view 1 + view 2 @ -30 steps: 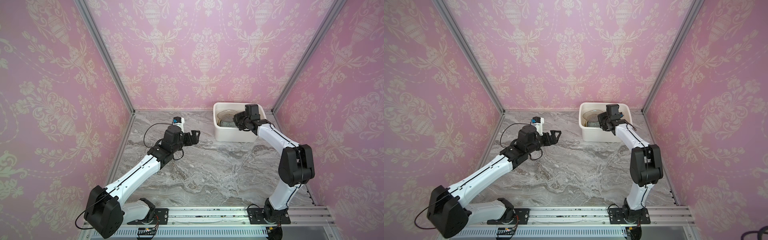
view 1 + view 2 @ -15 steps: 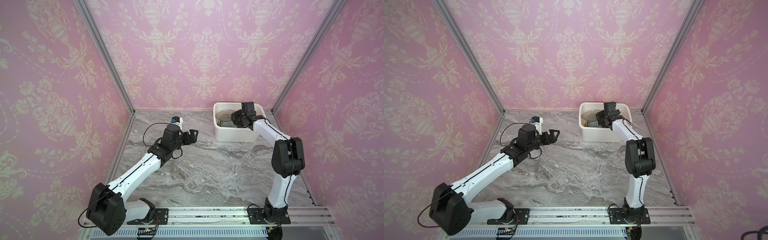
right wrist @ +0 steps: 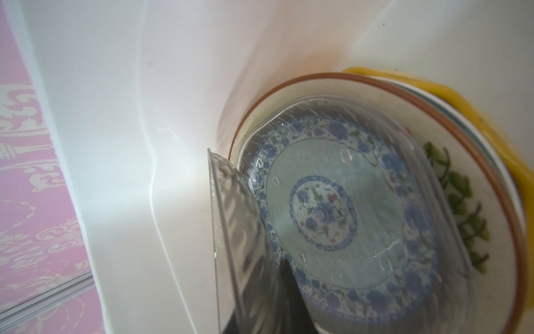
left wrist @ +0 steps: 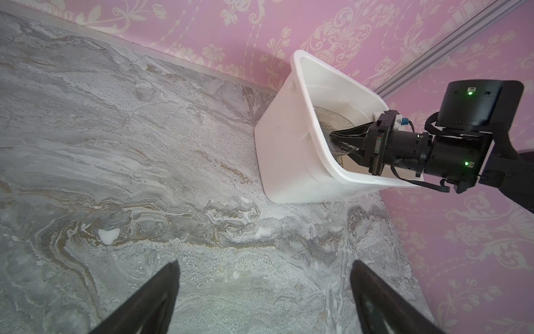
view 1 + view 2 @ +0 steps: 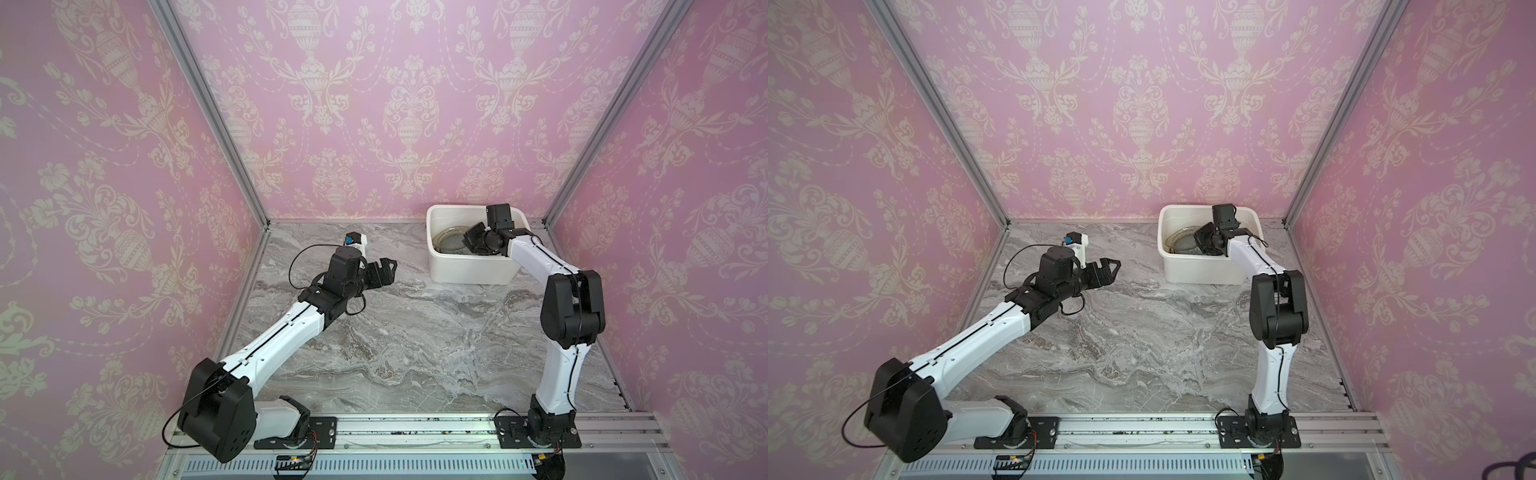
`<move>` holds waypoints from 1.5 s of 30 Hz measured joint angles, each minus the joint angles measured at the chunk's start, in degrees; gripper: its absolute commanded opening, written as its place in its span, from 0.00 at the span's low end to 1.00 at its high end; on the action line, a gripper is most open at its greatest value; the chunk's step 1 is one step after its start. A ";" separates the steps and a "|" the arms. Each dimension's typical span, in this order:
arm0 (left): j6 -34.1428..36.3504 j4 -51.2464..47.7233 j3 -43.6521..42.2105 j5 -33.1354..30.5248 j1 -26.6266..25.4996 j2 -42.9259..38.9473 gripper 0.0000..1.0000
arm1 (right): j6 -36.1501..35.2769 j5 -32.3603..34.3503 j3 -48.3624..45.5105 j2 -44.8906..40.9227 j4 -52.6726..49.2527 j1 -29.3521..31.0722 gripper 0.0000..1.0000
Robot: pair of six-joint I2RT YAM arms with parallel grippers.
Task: Place the plates into the plastic bin on the countertop
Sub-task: 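Lower the second glass plate onto the stack in the bin with the right gripper, then open the right gripper and lift it out of the bin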
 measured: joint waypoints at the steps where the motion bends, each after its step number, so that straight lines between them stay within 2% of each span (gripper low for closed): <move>1: 0.00 0.00 0.22 0.02 0.00 0.24 0.94 | -0.76 -0.46 0.02 0.00 -0.28 -0.24 0.10; 7: -0.02 -0.07 1.05 0.07 0.00 1.18 0.94 | -4.83 -1.33 2.12 0.85 -3.43 -0.66 0.16; 17: -0.02 -0.50 1.95 0.44 0.00 1.81 0.94 | -11.76 -0.66 7.15 1.84 -9.94 -0.66 0.32; 31: -0.02 -1.07 2.80 1.11 0.11 1.81 0.94 | -21.77 5.53 11.89 2.27 -20.11 -0.66 0.61; 38: 0.02 -2.67 2.80 1.09 0.42 0.52 0.94 | -25.18 9.88 12.76 -0.39 -23.34 -0.11 0.63; 45: 1.95 -8.22 3.45 -1.49 0.42 -5.84 0.94 | -30.18 13.92 12.92 -11.39 -25.35 2.69 0.64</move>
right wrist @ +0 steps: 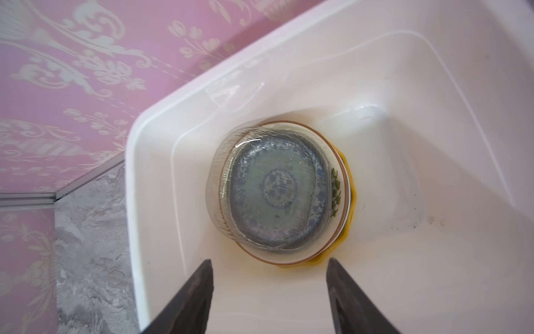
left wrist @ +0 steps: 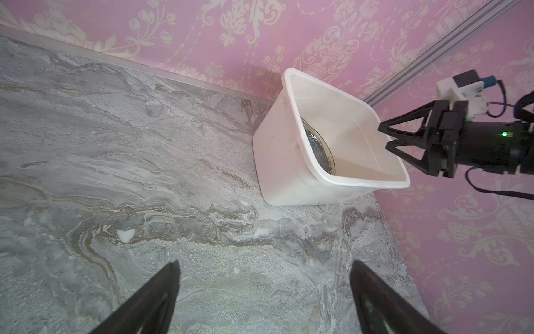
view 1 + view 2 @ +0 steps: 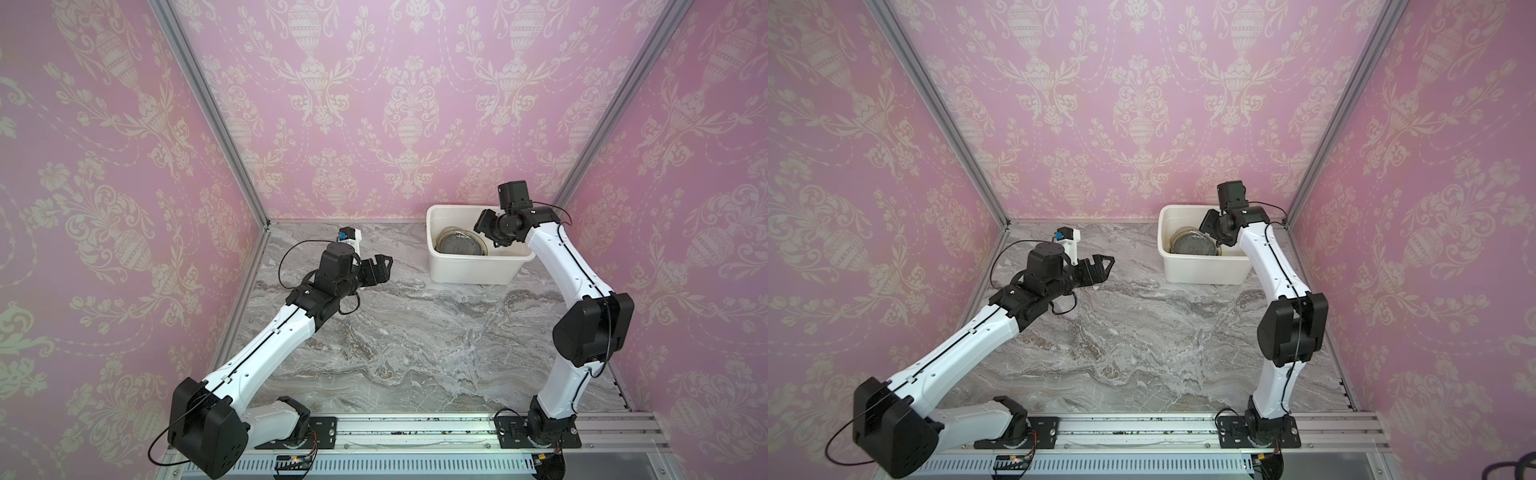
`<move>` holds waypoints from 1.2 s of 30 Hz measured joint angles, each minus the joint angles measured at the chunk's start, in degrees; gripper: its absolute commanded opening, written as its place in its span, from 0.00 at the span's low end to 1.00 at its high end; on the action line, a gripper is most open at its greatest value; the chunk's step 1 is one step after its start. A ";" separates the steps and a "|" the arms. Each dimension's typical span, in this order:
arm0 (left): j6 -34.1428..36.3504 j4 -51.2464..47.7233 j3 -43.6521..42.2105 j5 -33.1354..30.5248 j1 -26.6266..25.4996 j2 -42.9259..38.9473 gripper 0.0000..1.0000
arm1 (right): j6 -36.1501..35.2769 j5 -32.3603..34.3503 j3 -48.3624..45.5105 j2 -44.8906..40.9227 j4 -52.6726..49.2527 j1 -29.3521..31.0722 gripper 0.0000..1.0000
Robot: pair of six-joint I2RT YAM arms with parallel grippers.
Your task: Place the plates into the plastic bin on the countertop
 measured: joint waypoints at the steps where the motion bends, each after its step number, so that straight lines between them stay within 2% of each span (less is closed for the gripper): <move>1: 0.37 -1.51 0.24 -0.92 0.00 -1.31 0.94 | -0.92 0.35 0.02 -2.27 -0.04 0.59 0.63; 6: 2.54 -9.97 1.62 -6.16 0.00 -7.72 0.95 | -5.05 -0.70 -5.05 -15.47 3.52 2.64 0.63; 13: 6.10 -20.37 0.28 -14.43 0.00 -19.98 0.99 | -12.37 -3.82 -30.64 -41.70 14.03 2.73 0.65; 19: 8.98 -24.39 -7.10 -24.09 0.11 -31.15 0.99 | -17.88 -2.71 -48.04 -56.61 17.03 2.73 0.70; 23: 10.60 -24.09 -12.90 -30.27 0.79 -34.95 0.99 | -20.52 0.63 -57.29 -61.79 18.05 2.71 0.72; 28: 13.79 -17.86 -24.98 -38.07 3.23 -39.78 0.99 | -22.43 6.29 -70.77 -66.58 23.06 1.49 0.71; 32: 16.65 -11.26 -33.35 -42.84 5.75 -41.24 0.99 | -23.17 10.05 -78.01 -66.58 29.57 0.33 0.70; 36: 20.00 -1.05 -40.33 -45.51 8.81 -41.29 0.99 | -24.72 13.42 -84.98 -63.28 40.72 -0.26 0.71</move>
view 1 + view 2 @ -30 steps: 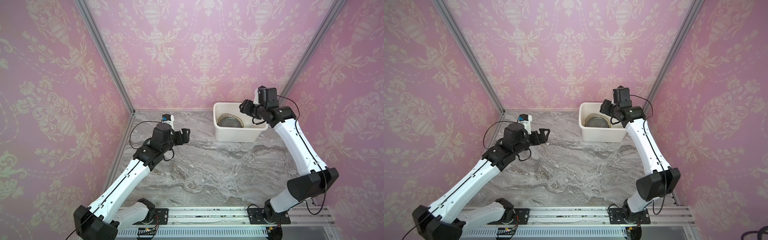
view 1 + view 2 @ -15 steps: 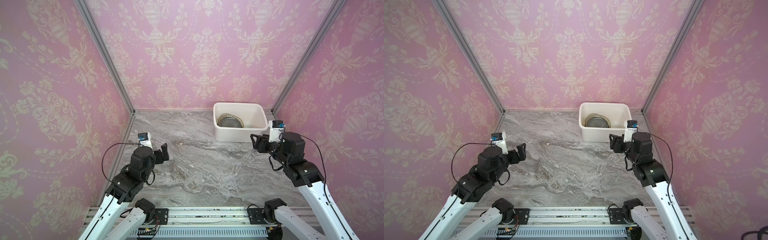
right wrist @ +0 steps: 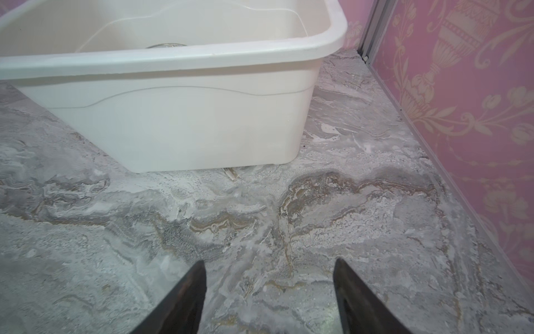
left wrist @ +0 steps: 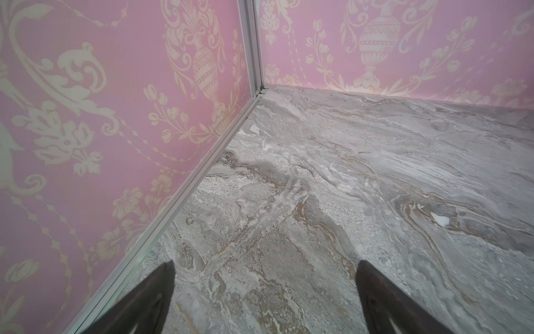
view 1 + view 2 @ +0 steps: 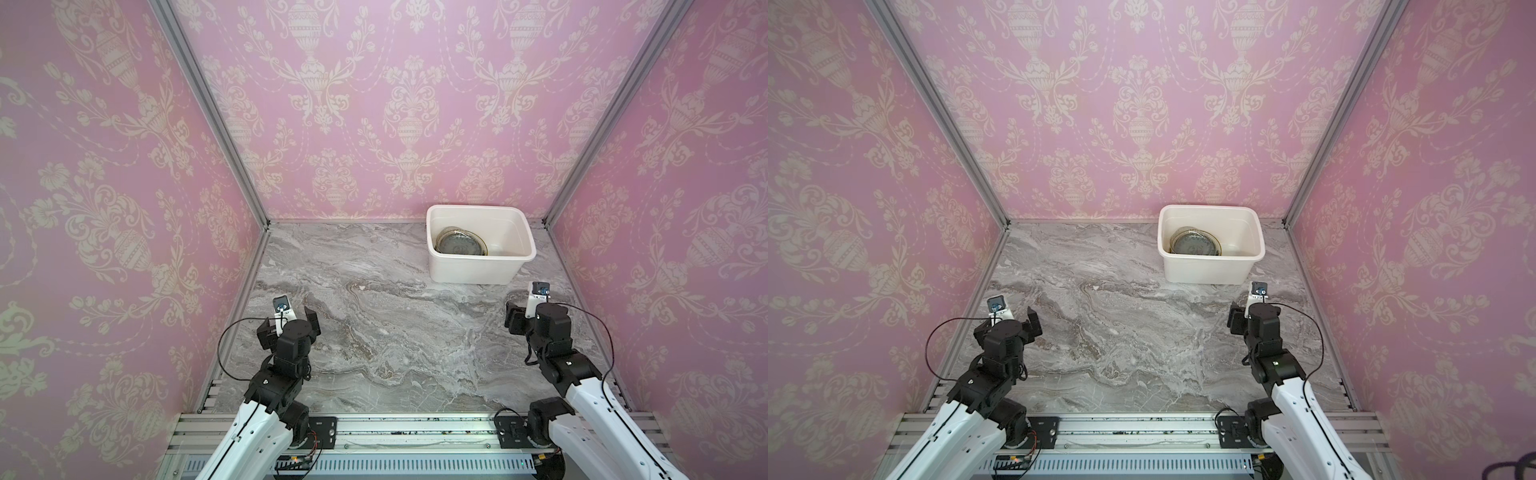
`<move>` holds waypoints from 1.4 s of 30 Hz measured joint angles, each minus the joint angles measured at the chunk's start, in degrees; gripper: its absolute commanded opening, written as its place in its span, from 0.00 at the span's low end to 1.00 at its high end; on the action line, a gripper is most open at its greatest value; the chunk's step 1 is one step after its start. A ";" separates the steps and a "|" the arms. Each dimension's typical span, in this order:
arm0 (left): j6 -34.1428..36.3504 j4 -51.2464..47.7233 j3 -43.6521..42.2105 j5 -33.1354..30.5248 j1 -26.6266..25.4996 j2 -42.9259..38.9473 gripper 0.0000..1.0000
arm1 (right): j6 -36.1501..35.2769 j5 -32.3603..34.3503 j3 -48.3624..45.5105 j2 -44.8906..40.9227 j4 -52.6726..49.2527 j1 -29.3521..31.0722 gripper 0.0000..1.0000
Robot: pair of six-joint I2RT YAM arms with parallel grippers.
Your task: Place the plates into the plastic bin on the countertop
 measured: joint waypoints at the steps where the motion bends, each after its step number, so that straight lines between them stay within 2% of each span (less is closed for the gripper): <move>1: 0.85 2.86 -1.66 -0.24 1.11 0.74 0.99 | -0.31 0.61 -1.60 1.29 3.13 -0.02 0.72; 6: 4.11 16.96 -6.91 -0.02 6.75 9.60 0.99 | -1.70 3.43 -5.88 12.04 16.87 -0.15 0.76; 13: 7.08 38.05 -8.24 3.69 11.54 29.90 0.99 | -1.95 4.42 -5.86 28.89 37.68 -1.86 0.77; 16: 7.93 46.49 -7.98 7.17 13.38 38.29 0.99 | -3.28 3.15 -5.53 34.53 43.98 -2.64 0.78; 17: 8.20 49.33 -7.63 8.81 14.08 41.35 0.99 | -3.63 2.43 -5.42 35.80 45.81 -3.02 0.83; 18: 8.48 52.11 -7.13 10.36 14.69 44.37 0.99 | -4.07 1.46 -5.40 36.96 47.78 -3.48 0.97; 19: 8.74 54.38 -6.54 11.80 15.19 46.95 0.99 | -4.42 0.76 -5.35 37.90 49.44 -3.85 1.00; 26: 11.39 69.24 -1.49 23.30 16.63 64.17 0.99 | -4.37 -4.11 -5.31 46.27 60.65 -7.37 1.00; 42: 11.26 71.08 0.17 26.01 18.56 65.42 0.99 | -4.46 -4.66 -2.64 47.76 61.64 -6.29 1.00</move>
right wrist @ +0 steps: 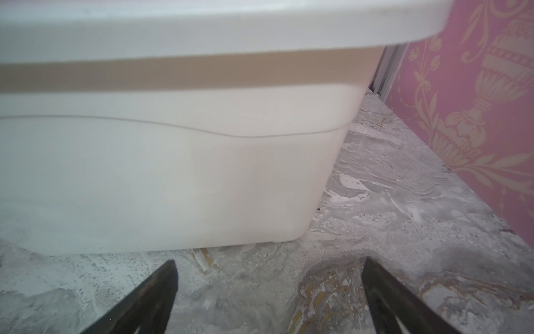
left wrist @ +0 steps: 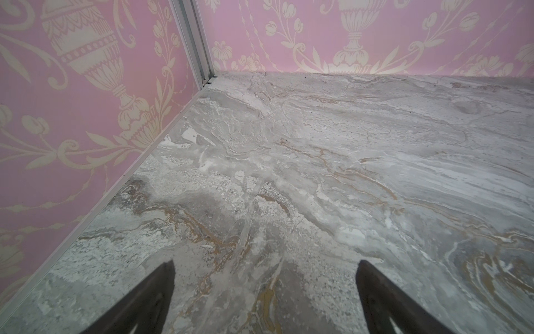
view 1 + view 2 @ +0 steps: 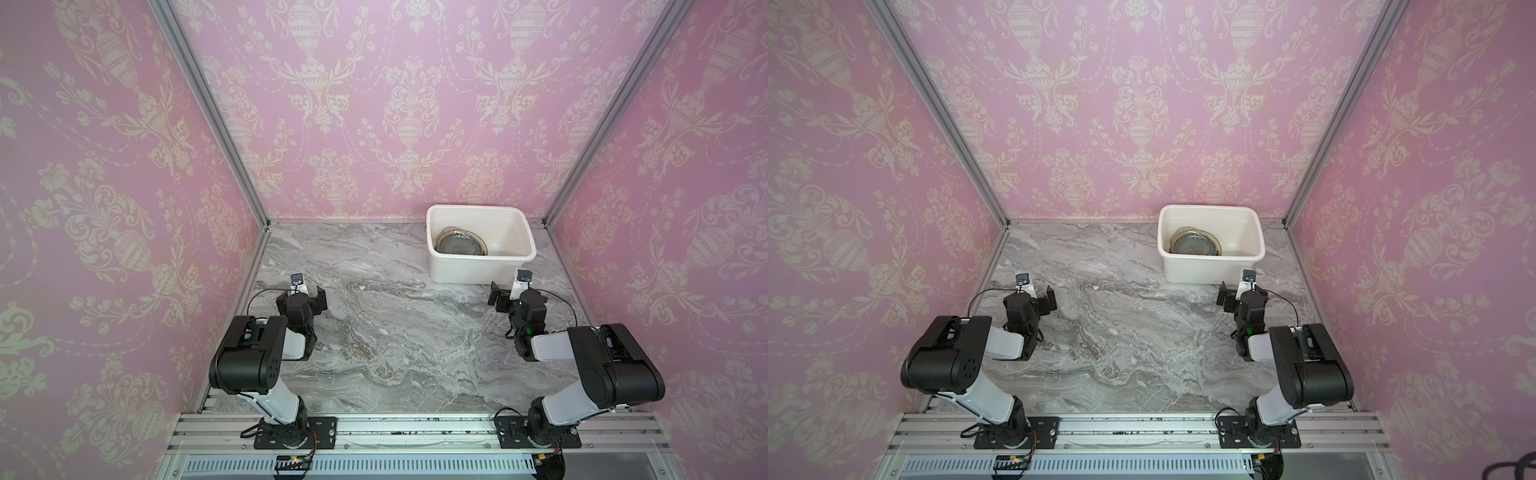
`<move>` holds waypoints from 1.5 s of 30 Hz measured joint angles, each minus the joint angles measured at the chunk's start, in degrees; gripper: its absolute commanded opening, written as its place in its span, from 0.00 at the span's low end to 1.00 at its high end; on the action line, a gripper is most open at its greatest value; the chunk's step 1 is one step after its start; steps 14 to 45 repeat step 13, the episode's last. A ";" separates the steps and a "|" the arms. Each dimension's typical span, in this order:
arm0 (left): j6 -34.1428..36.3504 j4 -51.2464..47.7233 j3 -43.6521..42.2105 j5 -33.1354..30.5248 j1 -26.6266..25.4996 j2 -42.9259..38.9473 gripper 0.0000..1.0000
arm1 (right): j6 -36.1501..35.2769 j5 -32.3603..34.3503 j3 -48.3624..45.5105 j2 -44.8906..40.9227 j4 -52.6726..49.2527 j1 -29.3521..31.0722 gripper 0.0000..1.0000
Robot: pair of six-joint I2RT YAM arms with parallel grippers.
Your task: Place the plates into the plastic bin on the countertop
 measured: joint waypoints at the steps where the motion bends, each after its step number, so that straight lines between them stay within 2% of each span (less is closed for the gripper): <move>1: -0.02 0.17 0.00 0.00 0.00 0.00 0.99 | 0.00 0.00 0.00 0.00 0.00 0.00 1.00; 45: 0.00 0.31 0.00 0.02 0.00 0.02 0.99 | 0.00 -0.02 0.00 0.00 -0.04 0.00 1.00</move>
